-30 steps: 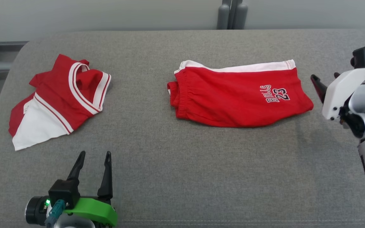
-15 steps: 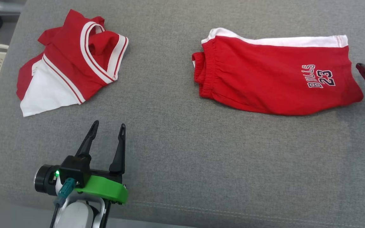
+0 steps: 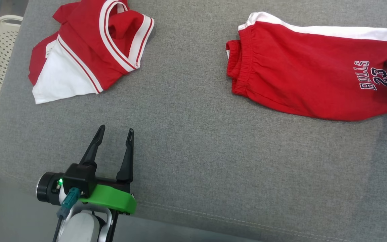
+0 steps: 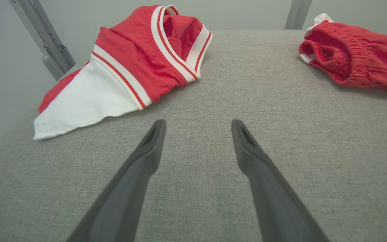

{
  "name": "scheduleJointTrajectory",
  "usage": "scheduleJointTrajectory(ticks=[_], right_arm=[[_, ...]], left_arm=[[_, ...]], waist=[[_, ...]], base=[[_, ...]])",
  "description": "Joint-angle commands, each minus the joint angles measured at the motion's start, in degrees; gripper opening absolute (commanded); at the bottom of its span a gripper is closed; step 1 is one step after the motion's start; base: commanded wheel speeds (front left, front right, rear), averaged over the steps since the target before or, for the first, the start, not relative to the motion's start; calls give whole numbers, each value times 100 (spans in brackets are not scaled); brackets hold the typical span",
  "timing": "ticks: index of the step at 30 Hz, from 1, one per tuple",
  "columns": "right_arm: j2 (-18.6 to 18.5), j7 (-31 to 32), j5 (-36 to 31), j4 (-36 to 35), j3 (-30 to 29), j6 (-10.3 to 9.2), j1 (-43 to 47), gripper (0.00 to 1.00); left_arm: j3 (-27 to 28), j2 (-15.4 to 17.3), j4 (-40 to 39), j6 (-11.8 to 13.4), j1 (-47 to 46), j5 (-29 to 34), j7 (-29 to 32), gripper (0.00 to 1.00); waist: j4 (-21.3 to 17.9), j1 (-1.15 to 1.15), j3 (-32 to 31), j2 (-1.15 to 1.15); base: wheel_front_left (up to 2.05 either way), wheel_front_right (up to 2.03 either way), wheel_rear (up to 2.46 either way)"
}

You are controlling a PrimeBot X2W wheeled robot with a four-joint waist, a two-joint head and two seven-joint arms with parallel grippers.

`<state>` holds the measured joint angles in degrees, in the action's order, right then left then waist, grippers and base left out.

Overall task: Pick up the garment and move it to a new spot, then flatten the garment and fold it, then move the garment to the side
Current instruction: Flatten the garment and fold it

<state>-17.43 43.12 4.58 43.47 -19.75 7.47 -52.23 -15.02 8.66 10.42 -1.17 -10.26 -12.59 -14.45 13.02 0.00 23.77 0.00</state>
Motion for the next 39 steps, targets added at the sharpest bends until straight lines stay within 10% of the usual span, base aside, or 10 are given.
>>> scheduleJointTrajectory(ticks=[1, 2, 4, 6, 7, 25, 39], right_arm=[[222, 157, -59, 182, -8, 5, 88, 97], [222, 157, -59, 182, -8, 5, 88, 97], [363, 293, -122, 189, -56, 24, 99, 47], [366, 325, -160, 179, -56, 24, 95, 34], [356, 316, -196, 157, -41, 24, 86, 0], [-220, 111, -1457, -312, -546, -3, 111, 0], [546, 437, -1826, -386, -523, -2, -197, 0]], left_arm=[[-1, 20, 20, 11, -128, -31, -26, 100], [-1, 20, 20, 11, -128, -31, -26, 100], [-10, 10, 48, 19, -123, -45, -32, 100], [-17, 4, 57, 20, -126, -48, -34, 100], [-23, -6, 63, 24, -134, -53, -32, 100], [-124, 7, 228, 38, 29, -124, -57, 100], [-241, 61, 283, 56, 281, -197, 18, 100]], waist=[[44, 0, 40, 0], [44, 0, 40, 0], [63, 0, 42, 0], [69, 0, 38, 0], [76, 0, 33, 0], [41, 0, -435, 0], [233, 0, -1025, 0]], base=[[0, 0, 0], [0, 0, 0], [0, 0, 0], [0, 0, 0], [0, 0, 0], [0, 0, 0], [0, 0, 0]])
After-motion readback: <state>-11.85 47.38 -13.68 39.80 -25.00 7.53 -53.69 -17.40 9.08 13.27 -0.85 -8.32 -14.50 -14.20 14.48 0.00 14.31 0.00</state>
